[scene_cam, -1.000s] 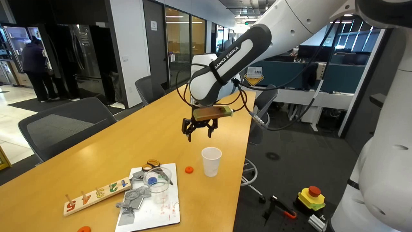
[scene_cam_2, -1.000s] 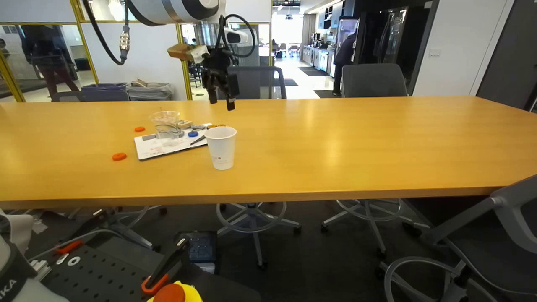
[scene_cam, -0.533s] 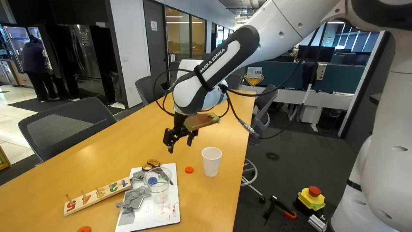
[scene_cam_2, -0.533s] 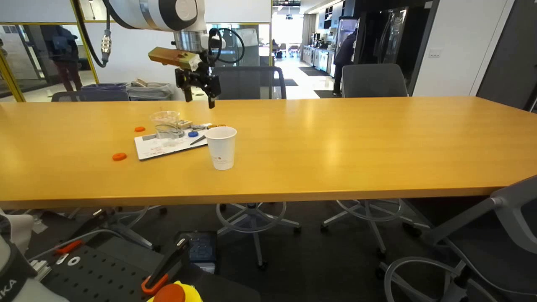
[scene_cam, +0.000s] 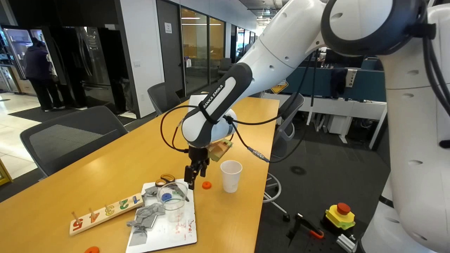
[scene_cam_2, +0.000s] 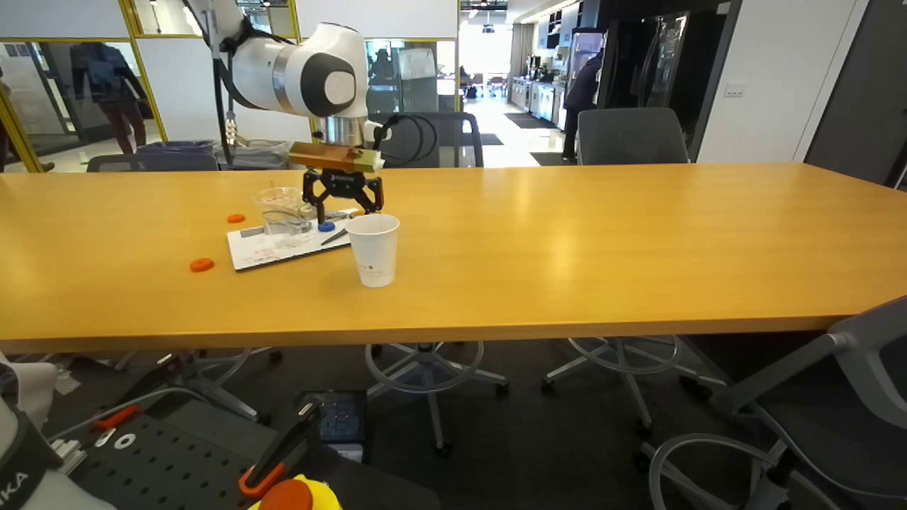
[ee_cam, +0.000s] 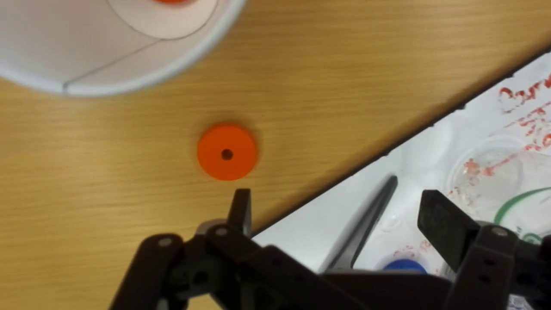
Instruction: Pick up the orange tokens and put them in the white cup. Pick up the blue token and put it in the colourless cup.
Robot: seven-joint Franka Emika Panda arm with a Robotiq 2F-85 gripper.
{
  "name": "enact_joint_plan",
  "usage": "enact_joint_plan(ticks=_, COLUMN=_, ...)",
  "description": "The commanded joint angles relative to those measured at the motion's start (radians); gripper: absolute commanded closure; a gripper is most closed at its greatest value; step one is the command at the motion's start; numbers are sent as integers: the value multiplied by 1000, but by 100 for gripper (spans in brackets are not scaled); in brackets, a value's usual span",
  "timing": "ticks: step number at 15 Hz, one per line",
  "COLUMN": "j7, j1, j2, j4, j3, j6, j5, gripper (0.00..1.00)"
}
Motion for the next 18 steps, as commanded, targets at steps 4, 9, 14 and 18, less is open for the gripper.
enact_joint_plan(ticks=4, j7=-111, j1=-40, j2=117, j4=141, j3=1, j6=-11, j5=-125, gripper=0)
enact_joint_plan(ticks=9, j7=-85, j1=-34, j2=137, j4=155, j3=-28, j6=1, j5=-226, gripper=0)
enact_joint_plan(ticks=14, j7=-100, j1=-57, j2=155, j4=153, j3=-19, j6=-11, j5=-219, gripper=0)
enact_joint_plan(ticks=18, j7=-102, j1=-68, j2=171, j4=151, j3=-14, j6=-15, j5=-213, gripper=0)
